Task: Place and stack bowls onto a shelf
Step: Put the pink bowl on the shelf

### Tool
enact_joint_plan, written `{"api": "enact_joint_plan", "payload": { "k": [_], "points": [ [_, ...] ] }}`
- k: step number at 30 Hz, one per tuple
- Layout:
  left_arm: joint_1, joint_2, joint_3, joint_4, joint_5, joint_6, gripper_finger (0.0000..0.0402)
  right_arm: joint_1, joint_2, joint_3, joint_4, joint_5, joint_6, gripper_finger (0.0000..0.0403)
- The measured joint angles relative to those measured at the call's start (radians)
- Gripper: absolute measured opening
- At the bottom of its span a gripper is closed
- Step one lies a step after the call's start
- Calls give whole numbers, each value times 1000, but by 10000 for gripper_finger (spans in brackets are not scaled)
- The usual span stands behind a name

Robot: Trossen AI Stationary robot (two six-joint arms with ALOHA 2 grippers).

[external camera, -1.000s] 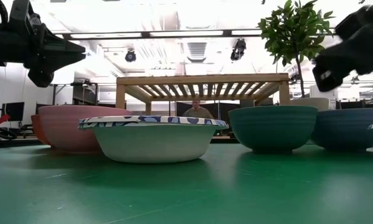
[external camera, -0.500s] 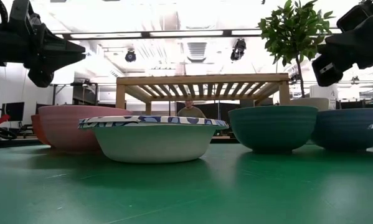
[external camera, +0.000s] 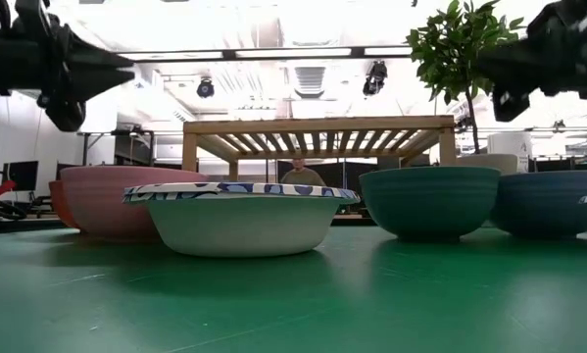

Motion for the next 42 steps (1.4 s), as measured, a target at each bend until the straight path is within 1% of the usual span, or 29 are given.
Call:
{"api": "enact_joint_plan", "payload": {
  "k": [4,9,15,19,23,27,30,33,36,39,42],
  "points": [
    [1,0,0,82,0,0,77,0,0,2,109,1,-36,68],
    [1,0,0,139,-2,28,77,-2,1,2,163,2,-51,68],
    [1,0,0,156,5,-101,77,-2,22,65,159,2,-93,68],
    [1,18,0,207,82,-165,77,-2,68,146,70,2,-145,68],
    [1,102,0,331,131,-184,77,-2,125,222,-37,5,-199,68],
    [1,223,1,505,133,-161,77,-2,182,276,-118,26,-157,68],
    [1,308,38,541,133,-157,77,-2,220,303,-141,26,-153,68],
    [1,391,112,537,133,-130,77,-2,248,316,-141,26,-154,68],
    [1,468,211,466,144,-103,77,-2,264,319,-141,26,-153,68],
    [-1,540,335,293,160,-113,77,-2,274,318,-141,26,-148,68],
    [-2,623,478,0,161,-199,77,-2,277,318,-142,26,-135,68]
  ]
}}
